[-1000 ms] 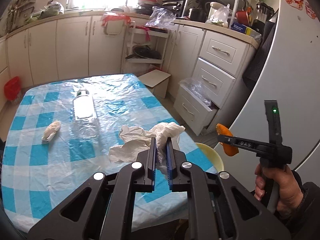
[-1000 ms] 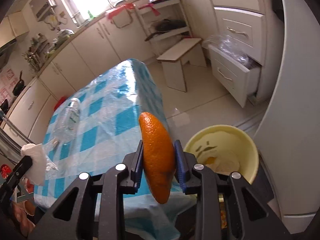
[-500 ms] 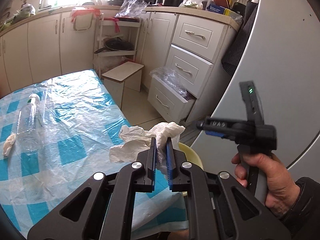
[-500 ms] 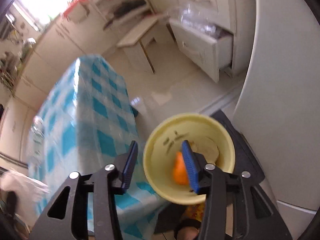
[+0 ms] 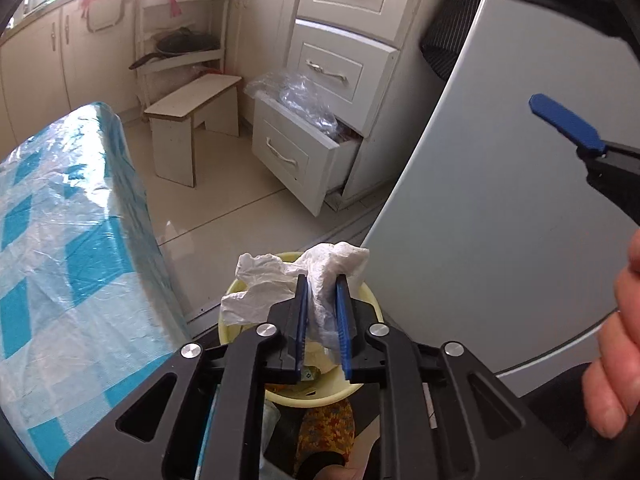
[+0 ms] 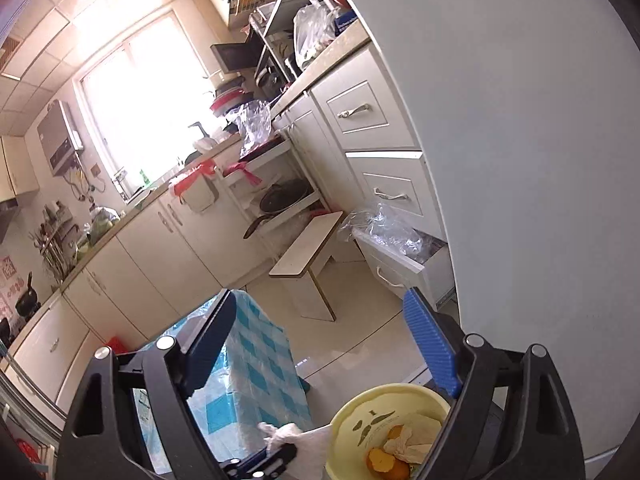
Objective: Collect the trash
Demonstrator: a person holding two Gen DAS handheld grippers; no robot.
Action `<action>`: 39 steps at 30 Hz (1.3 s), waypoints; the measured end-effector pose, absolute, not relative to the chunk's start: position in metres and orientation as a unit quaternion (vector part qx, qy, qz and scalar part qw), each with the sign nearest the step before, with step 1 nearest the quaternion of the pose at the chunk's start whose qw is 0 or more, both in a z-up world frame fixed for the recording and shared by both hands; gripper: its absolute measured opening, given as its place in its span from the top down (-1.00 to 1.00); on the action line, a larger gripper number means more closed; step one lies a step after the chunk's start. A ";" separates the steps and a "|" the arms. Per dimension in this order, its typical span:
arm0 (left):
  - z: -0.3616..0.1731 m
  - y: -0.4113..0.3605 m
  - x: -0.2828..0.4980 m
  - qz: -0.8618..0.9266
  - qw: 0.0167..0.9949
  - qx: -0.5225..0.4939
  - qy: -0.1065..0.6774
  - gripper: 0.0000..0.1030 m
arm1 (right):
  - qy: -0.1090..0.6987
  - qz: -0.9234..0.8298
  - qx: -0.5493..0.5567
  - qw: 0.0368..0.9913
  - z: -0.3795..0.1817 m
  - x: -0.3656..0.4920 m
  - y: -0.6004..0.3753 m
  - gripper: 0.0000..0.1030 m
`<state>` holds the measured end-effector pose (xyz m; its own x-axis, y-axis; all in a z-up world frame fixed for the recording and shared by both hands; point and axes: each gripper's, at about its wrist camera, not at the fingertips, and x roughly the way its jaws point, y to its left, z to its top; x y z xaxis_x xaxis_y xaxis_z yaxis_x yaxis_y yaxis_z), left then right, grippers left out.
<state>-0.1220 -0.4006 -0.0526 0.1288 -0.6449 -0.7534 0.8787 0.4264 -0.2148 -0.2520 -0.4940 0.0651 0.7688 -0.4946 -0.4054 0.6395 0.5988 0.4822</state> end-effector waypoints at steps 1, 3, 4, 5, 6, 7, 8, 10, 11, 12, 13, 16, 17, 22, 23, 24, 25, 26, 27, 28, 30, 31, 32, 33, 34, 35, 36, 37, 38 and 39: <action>-0.057 -0.406 -0.121 -0.514 0.737 0.145 0.414 0.47 | 0.114 -0.319 0.322 0.884 0.063 -0.253 -0.497 -0.60; -0.063 -0.415 -0.121 -0.505 0.738 0.149 0.421 0.06 | 0.116 -0.318 0.333 0.880 0.059 -0.252 -0.503 -0.60; -0.064 -0.417 -0.121 -0.502 0.741 0.145 0.422 -0.04 | 0.115 -0.318 0.335 0.879 0.059 -0.253 -0.504 -0.60; -0.063 -0.417 -0.121 -0.502 0.742 0.141 0.422 -0.07 | 0.115 -0.317 0.338 0.879 0.059 -0.253 -0.505 -0.60; -0.063 -0.416 -0.121 -0.501 0.743 0.141 0.421 -0.11 | 0.116 -0.315 0.340 0.879 0.059 -0.253 -0.505 -0.60; -0.062 -0.415 -0.121 -0.499 0.745 0.143 0.420 -0.15 | 0.116 -0.314 0.344 0.878 0.058 -0.252 -0.506 -0.60; -0.061 -0.413 -0.120 -0.498 0.746 0.142 0.419 -0.18 | 0.115 -0.313 0.347 0.877 0.058 -0.253 -0.507 -0.60; -0.057 -0.405 -0.119 -0.495 0.748 0.138 0.420 -0.24 | 0.116 -0.312 0.353 0.874 0.057 -0.251 -0.509 -0.60; -0.054 -0.399 -0.117 -0.493 0.750 0.133 0.421 -0.26 | 0.117 -0.312 0.354 0.874 0.056 -0.253 -0.508 -0.60; -0.050 -0.394 -0.115 -0.490 0.753 0.128 0.421 -0.30 | 0.118 -0.312 0.354 0.874 0.056 -0.252 -0.508 -0.60; -0.045 -0.386 -0.113 -0.486 0.757 0.122 0.420 -0.34 | 0.120 -0.313 0.354 0.873 0.055 -0.252 -0.507 -0.60; -0.029 -0.358 -0.110 -0.470 0.773 0.105 0.414 -0.47 | 0.137 -0.313 0.352 0.872 0.052 -0.247 -0.506 -0.62; -0.024 -0.347 -0.110 -0.462 0.780 0.102 0.410 -0.50 | 0.143 -0.312 0.351 0.871 0.051 -0.244 -0.505 -0.62; -0.002 -0.291 -0.101 -0.411 0.815 0.092 0.398 -0.63 | 0.180 -0.297 0.328 0.879 0.047 -0.226 -0.493 -0.62; 0.002 -0.279 -0.099 -0.399 0.822 0.090 0.396 -0.64 | 0.187 -0.295 0.321 0.880 0.046 -0.222 -0.490 -0.63; 0.007 -0.268 -0.096 -0.389 0.828 0.088 0.394 -0.65 | 0.196 -0.294 0.314 0.882 0.045 -0.217 -0.485 -0.65; 0.011 -0.256 -0.094 -0.377 0.836 0.086 0.390 -0.66 | 0.204 -0.292 0.307 0.883 0.045 -0.212 -0.481 -0.67; 0.016 -0.245 -0.091 -0.365 0.843 0.084 0.387 -0.66 | 0.212 -0.289 0.301 0.884 0.043 -0.208 -0.477 -0.68; 0.021 -0.235 -0.088 -0.354 0.849 0.082 0.382 -0.67 | 0.219 -0.287 0.294 0.885 0.043 -0.204 -0.473 -0.69; 0.025 -0.225 -0.086 -0.344 0.856 0.080 0.377 -0.68 | 0.224 -0.284 0.285 0.888 0.043 -0.199 -0.467 -0.69; 0.034 -0.204 -0.082 -0.328 0.867 0.074 0.368 -0.71 | 0.231 -0.281 0.265 0.893 0.044 -0.192 -0.455 -0.69; 0.038 -0.194 -0.080 -0.323 0.871 0.070 0.364 -0.73 | 0.233 -0.280 0.252 0.897 0.045 -0.189 -0.449 -0.71; 0.042 -0.184 -0.079 -0.316 0.875 0.067 0.360 -0.73 | 0.233 -0.279 0.238 0.901 0.047 -0.185 -0.441 -0.71; 0.045 -0.174 -0.077 -0.308 0.880 0.064 0.356 -0.74 | 0.232 -0.278 0.224 0.905 0.049 -0.182 -0.434 -0.73; 0.049 -0.164 -0.076 -0.301 0.884 0.062 0.353 -0.74 | 0.231 -0.276 0.211 0.909 0.050 -0.178 -0.427 -0.73; 0.053 -0.156 -0.075 -0.295 0.888 0.058 0.349 -0.75 | 0.230 -0.273 0.199 0.913 0.052 -0.176 -0.419 -0.73; 0.056 -0.146 -0.075 -0.289 0.891 0.055 0.345 -0.75 | 0.228 -0.269 0.191 0.916 0.053 -0.174 -0.411 -0.73; 0.059 -0.139 -0.074 -0.284 0.895 0.053 0.341 -0.75 | 0.225 -0.264 0.187 0.919 0.054 -0.174 -0.403 -0.73; 0.061 -0.131 -0.074 -0.278 0.898 0.051 0.336 -0.76 | 0.220 -0.256 0.184 0.923 0.055 -0.175 -0.394 -0.74; 0.062 -0.125 -0.074 -0.273 0.901 0.049 0.332 -0.77 | 0.218 -0.250 0.181 0.926 0.055 -0.176 -0.384 -0.76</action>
